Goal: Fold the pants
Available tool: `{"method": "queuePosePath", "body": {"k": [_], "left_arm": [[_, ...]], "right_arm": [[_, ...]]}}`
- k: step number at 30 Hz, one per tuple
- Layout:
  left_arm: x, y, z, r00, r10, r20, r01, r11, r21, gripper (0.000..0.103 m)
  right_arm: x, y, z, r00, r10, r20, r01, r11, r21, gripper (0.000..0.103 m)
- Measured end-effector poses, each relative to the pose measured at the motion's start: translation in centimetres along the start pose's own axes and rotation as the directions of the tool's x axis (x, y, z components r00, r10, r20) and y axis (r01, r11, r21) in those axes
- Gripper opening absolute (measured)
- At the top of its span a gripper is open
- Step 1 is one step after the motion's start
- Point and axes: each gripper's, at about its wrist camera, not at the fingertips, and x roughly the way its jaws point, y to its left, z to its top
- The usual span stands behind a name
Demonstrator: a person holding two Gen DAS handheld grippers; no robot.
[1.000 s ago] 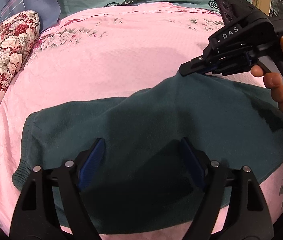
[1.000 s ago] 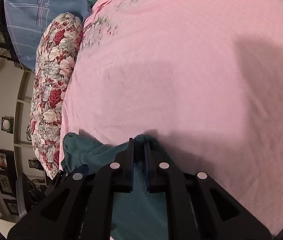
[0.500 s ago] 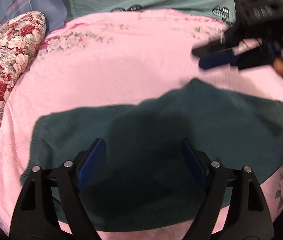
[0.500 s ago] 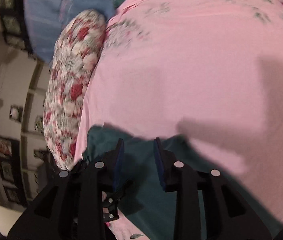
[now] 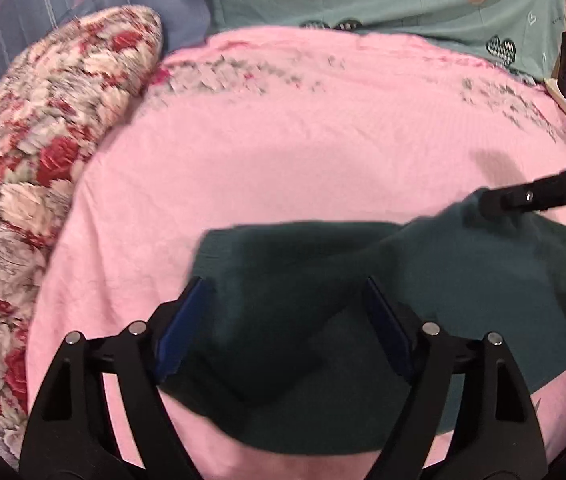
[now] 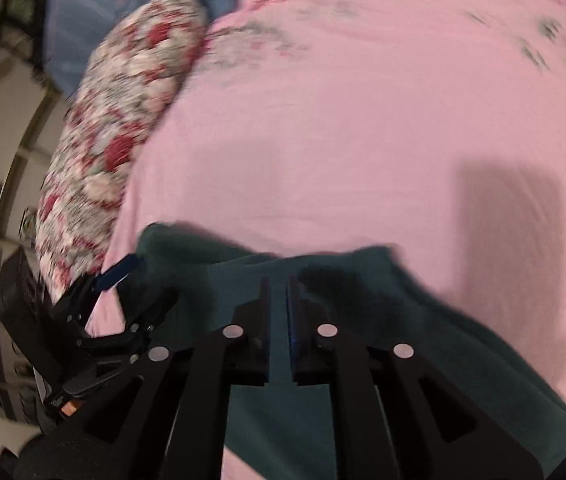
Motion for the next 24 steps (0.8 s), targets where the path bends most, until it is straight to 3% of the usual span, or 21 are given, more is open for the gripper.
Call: {"method": "queuePosePath", "body": {"k": [3,5,10,11,13,15,17,20,24], "left_arm": [[-0.5,1.6,1.2,1.000,-0.009,0.014,0.009,0.999,-0.046,0.081],[0.4,1.7,2.6,1.000,-0.019,0.002,0.019,0.999,-0.048,0.081],[6.3,0.1,3.4,0.990,0.072,-0.122,-0.068,0.997,0.034,0.084],[6.7,0.4,3.5,0.989,0.095,-0.110,-0.092,0.995,0.030,0.087],[7.1,1.8,3.9,0.982,0.151,-0.114,-0.154,0.988,-0.013,0.090],[7.9,4.1,4.1,0.971,0.194,-0.139,-0.205,0.976,-0.072,0.091],[8.3,6.0,3.9,0.977,0.155,-0.147,-0.177,0.973,-0.145,0.092],[7.2,5.0,3.8,0.978,0.175,-0.111,-0.187,0.976,-0.109,0.086],[3.7,4.3,4.2,0.988,0.154,-0.032,-0.156,0.982,-0.103,0.083]], "right_arm": [[0.6,2.4,0.2,1.000,-0.019,0.009,0.020,0.998,-0.062,0.008],[1.0,2.3,0.5,0.999,-0.047,0.024,0.047,0.998,-0.042,0.008],[1.5,-0.7,-0.3,0.993,-0.115,0.000,0.115,0.992,0.047,0.010],[1.6,-1.3,-0.6,0.991,-0.136,-0.005,0.136,0.989,0.055,0.010],[1.7,-2.8,-1.1,0.986,-0.167,-0.009,0.168,0.983,0.080,0.007],[1.5,-4.1,-1.5,0.992,-0.128,-0.003,0.127,0.986,0.103,0.001],[1.2,-4.4,-1.9,0.991,-0.131,0.001,0.130,0.987,0.097,0.000],[0.9,-4.5,-2.2,0.992,-0.125,0.009,0.123,0.988,0.089,0.000],[0.2,-2.9,-2.3,0.993,-0.115,0.029,0.113,0.992,0.056,0.010]]}}
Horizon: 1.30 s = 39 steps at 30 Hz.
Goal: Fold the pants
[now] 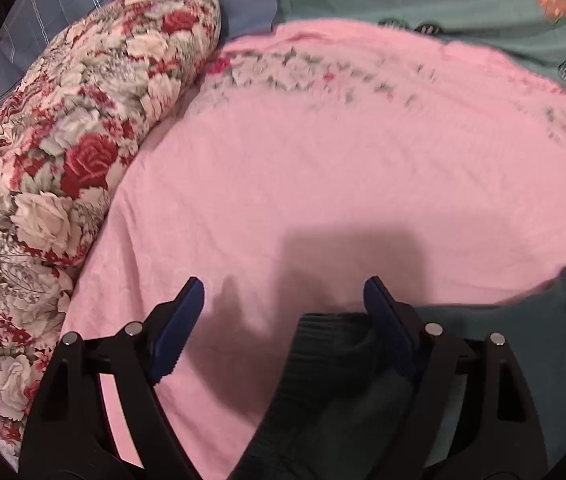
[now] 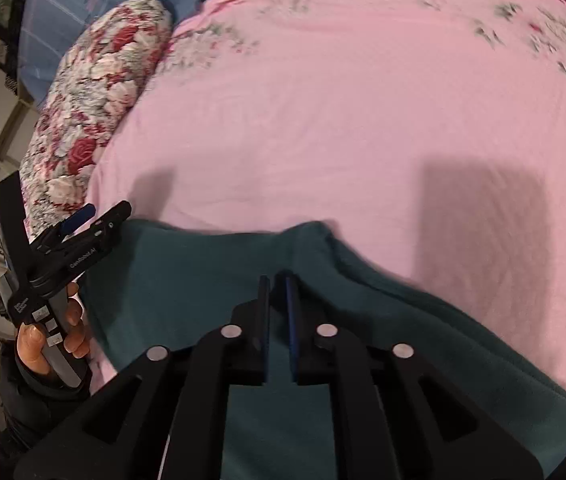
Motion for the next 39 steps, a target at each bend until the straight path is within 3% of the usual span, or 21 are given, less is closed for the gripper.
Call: {"method": "queuePosePath", "body": {"k": [4,7,9,11,12,14,17,20,25,29,32,34,39], "left_arm": [[-4.8,1.2,-1.1,0.995,-0.072,0.070,0.069,0.997,0.037,0.084],[-6.4,0.9,-4.1,0.996,-0.075,0.052,0.069,0.991,0.113,0.084],[-6.0,0.3,-6.4,0.999,-0.050,0.020,0.046,0.986,0.158,0.084],[-4.7,0.1,-8.2,1.000,0.023,-0.001,-0.022,0.982,0.185,0.084],[-3.7,0.4,-8.7,0.998,0.058,-0.016,-0.054,0.981,0.184,0.085],[-2.9,1.6,-9.0,0.998,0.059,-0.013,-0.056,0.989,0.135,0.092],[-3.1,1.5,-9.0,0.997,0.081,0.002,-0.080,0.988,0.134,0.092],[-5.1,0.7,-9.0,0.996,0.088,0.034,-0.093,0.981,0.171,0.087],[-10.2,-2.0,-8.6,0.992,-0.018,0.128,-0.008,0.979,0.202,0.087],[-11.6,-8.4,-9.0,0.980,-0.136,0.146,0.088,0.951,0.295,0.088],[-9.8,-12.1,-10.0,0.984,-0.159,0.082,0.121,0.930,0.346,0.088],[-7.3,-13.0,-10.8,0.993,-0.121,0.001,0.113,0.923,0.367,0.089],[-7.1,-11.5,-11.2,0.987,-0.154,-0.039,0.159,0.934,0.319,0.091]], "right_arm": [[-1.5,3.0,-1.5,0.999,0.049,-0.001,-0.049,0.995,-0.084,0.012],[-2.2,4.4,-3.7,0.996,0.079,-0.037,-0.083,0.990,-0.113,0.015],[-2.3,5.0,-5.6,0.994,0.090,-0.062,-0.097,0.988,-0.120,0.017],[-2.0,5.1,-7.5,0.992,0.088,-0.092,-0.099,0.988,-0.121,0.017],[-1.7,5.0,-8.2,0.991,0.082,-0.104,-0.094,0.989,-0.113,0.017],[-0.6,4.4,-9.5,0.990,0.061,-0.127,-0.074,0.992,-0.105,0.017],[-1.6,3.4,-10.0,0.992,0.094,-0.083,-0.100,0.993,-0.064,0.017],[-5.1,2.7,-10.9,0.994,0.106,0.006,-0.105,0.991,-0.077,0.018],[-10.4,-1.4,-13.3,0.994,-0.003,0.109,0.005,1.000,-0.020,0.019],[-11.7,-4.2,-15.7,0.989,-0.088,0.121,0.084,0.996,0.038,0.019],[-10.7,-6.0,-16.9,0.991,-0.107,0.077,0.100,0.991,0.084,0.019],[-11.0,-6.4,-17.5,0.990,-0.086,0.108,0.078,0.994,0.077,0.019],[-12.7,-7.2,-18.8,0.987,-0.059,0.150,0.048,0.996,0.077,0.019]]}}
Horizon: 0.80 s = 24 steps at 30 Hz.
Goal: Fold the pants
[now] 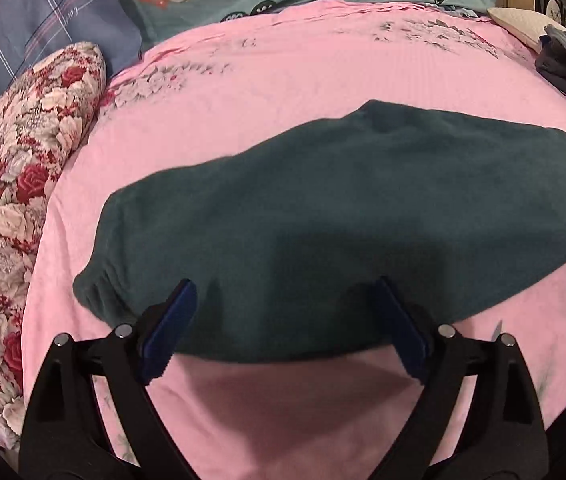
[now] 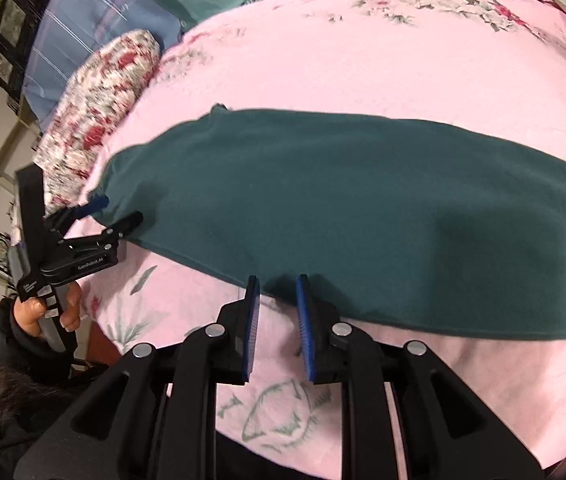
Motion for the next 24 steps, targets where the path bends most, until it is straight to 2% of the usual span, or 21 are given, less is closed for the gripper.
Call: {"method": "queuePosePath", "body": {"k": [3,5,7,8,10,11,12,14,15,19,21,24], "left_arm": [[-1.3,-0.1,-0.2,1.000,-0.006,0.023,0.005,1.000,0.017,0.088],[-3.3,-0.7,0.4,0.997,-0.025,0.074,0.022,0.999,0.031,0.088],[-5.1,-2.0,1.3,0.990,-0.064,0.126,0.059,0.997,0.048,0.090],[-5.5,-2.9,1.9,0.986,-0.084,0.143,0.075,0.995,0.067,0.090],[-5.8,-5.3,3.2,0.979,-0.123,0.164,0.105,0.988,0.112,0.090],[-5.7,-6.4,3.7,0.976,-0.141,0.164,0.120,0.984,0.130,0.090],[-5.6,-7.7,4.3,0.973,-0.166,0.160,0.143,0.979,0.148,0.090],[-5.0,-10.7,5.1,0.967,-0.203,0.156,0.172,0.967,0.189,0.090],[-4.7,-12.1,5.3,0.966,-0.210,0.152,0.176,0.962,0.207,0.090],[-2.7,-17.0,5.5,0.967,-0.230,0.108,0.195,0.944,0.266,0.090],[-1.8,-18.2,5.3,0.969,-0.235,0.075,0.208,0.942,0.264,0.090],[-1.0,-18.8,5.3,0.971,-0.231,0.059,0.211,0.946,0.246,0.091]], "right_arm": [[-2.8,-2.1,-0.5,0.997,-0.023,0.073,0.020,0.999,0.037,0.019],[-6.0,-4.7,-0.9,0.986,-0.077,0.146,0.062,0.993,0.102,0.021],[-9.3,-8.0,-1.2,0.964,-0.168,0.204,0.131,0.974,0.184,0.027],[-10.9,-9.6,-1.6,0.946,-0.235,0.224,0.186,0.958,0.219,0.027],[-14.2,-12.8,-2.2,0.894,-0.370,0.253,0.295,0.911,0.290,0.029],[-15.5,-14.4,-2.4,0.868,-0.429,0.249,0.342,0.881,0.327,0.036],[-16.6,-16.1,-2.7,0.850,-0.471,0.237,0.373,0.854,0.362,0.047],[-18.4,-19.4,-3.3,0.821,-0.532,0.207,0.410,0.802,0.434,0.048],[-18.8,-20.8,-3.5,0.817,-0.544,0.188,0.422,0.788,0.447,0.048],[-18.0,-24.8,-3.9,0.857,-0.504,0.104,0.405,0.784,0.470,0.048],[-17.3,-25.8,-3.9,0.865,-0.497,0.072,0.410,0.782,0.469,0.048],[-16.7,-26.6,-3.7,0.891,-0.450,0.057,0.375,0.801,0.466,0.048]]}}
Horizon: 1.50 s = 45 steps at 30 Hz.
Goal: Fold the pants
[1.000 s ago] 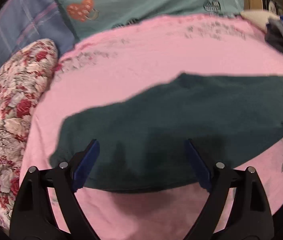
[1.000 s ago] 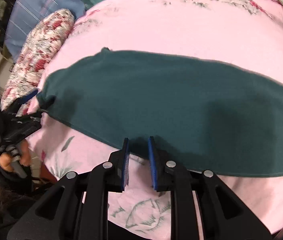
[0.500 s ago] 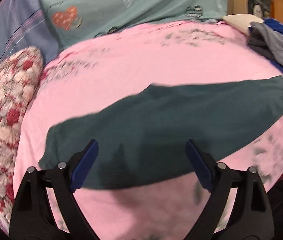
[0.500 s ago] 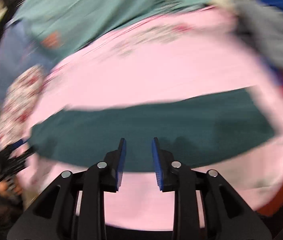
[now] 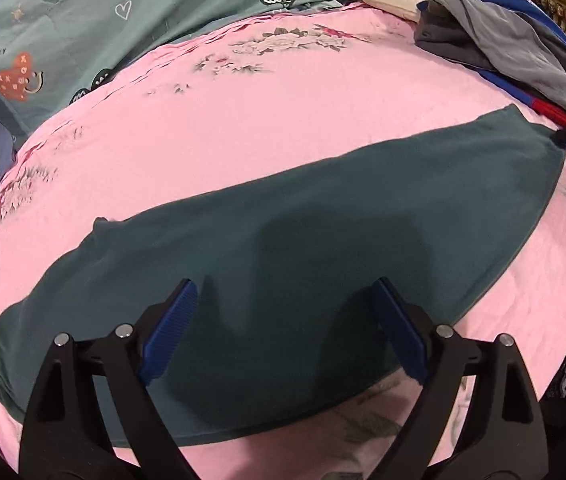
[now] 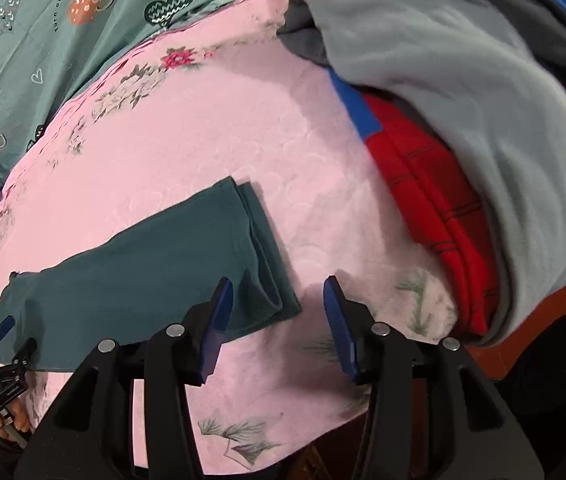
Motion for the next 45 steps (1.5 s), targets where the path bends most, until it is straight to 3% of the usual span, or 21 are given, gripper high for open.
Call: {"method": "queuePosePath", "body": {"k": [2,5,6,11,15,20,24,28,31,37,40,43,45], "left_arm": [[0.0,0.1,0.0,1.000,-0.003,-0.007,0.003,1.000,-0.010,0.091],[0.2,0.0,0.0,1.000,-0.002,-0.011,0.001,1.000,-0.015,0.092],[0.2,0.0,0.0,1.000,-0.001,-0.010,0.001,1.000,-0.015,0.092],[0.3,0.3,0.0,1.000,-0.012,-0.011,0.012,1.000,-0.026,0.092],[-0.2,1.3,-0.1,1.000,-0.009,-0.006,0.008,0.999,-0.051,0.091],[-1.6,4.3,-0.7,1.000,0.015,0.017,-0.013,0.994,-0.112,0.091],[-2.2,7.4,-2.0,0.999,0.048,0.012,-0.045,0.984,-0.175,0.091],[-2.0,10.7,-3.9,0.998,0.063,-0.022,-0.067,0.965,-0.255,0.091],[-1.8,12.4,-5.2,0.997,0.060,-0.042,-0.070,0.954,-0.292,0.090],[-2.2,13.4,-5.9,0.998,0.057,-0.028,-0.063,0.951,-0.302,0.090],[-2.0,13.4,-5.8,0.998,0.050,-0.027,-0.056,0.950,-0.306,0.090],[-1.9,13.2,-5.8,0.999,0.045,-0.029,-0.052,0.950,-0.309,0.090],[-2.1,13.0,-5.7,0.999,0.047,-0.024,-0.052,0.952,-0.303,0.090]], "right_arm": [[0.7,0.4,0.1,1.000,0.008,-0.012,-0.008,1.000,-0.012,0.046],[0.9,1.1,0.1,1.000,0.012,-0.023,-0.013,0.999,-0.035,0.019],[0.7,1.2,0.0,1.000,0.023,-0.017,-0.024,0.999,-0.036,0.016],[-0.4,1.6,0.2,0.993,0.112,0.023,-0.113,0.994,0.008,0.012],[-2.3,3.8,1.1,0.972,0.227,0.057,-0.228,0.973,0.020,0.012],[-4.8,13.8,1.4,0.927,0.375,0.031,-0.367,0.919,-0.142,0.012],[-4.1,23.8,-0.1,0.883,0.465,-0.066,-0.464,0.841,-0.277,0.012],[0.8,32.1,-3.9,0.874,0.445,-0.197,-0.486,0.794,-0.365,0.012],[4.4,34.6,-6.9,0.879,0.395,-0.268,-0.473,0.796,-0.379,0.012],[4.0,36.3,-8.0,0.881,0.394,-0.262,-0.471,0.780,-0.412,0.012],[4.3,36.8,-8.3,0.898,0.353,-0.264,-0.438,0.782,-0.444,0.012],[5.8,37.1,-9.3,0.902,0.309,-0.301,-0.422,0.776,-0.469,0.022],[5.1,36.5,-9.1,0.892,0.341,-0.298,-0.447,0.770,-0.455,0.042]]}}
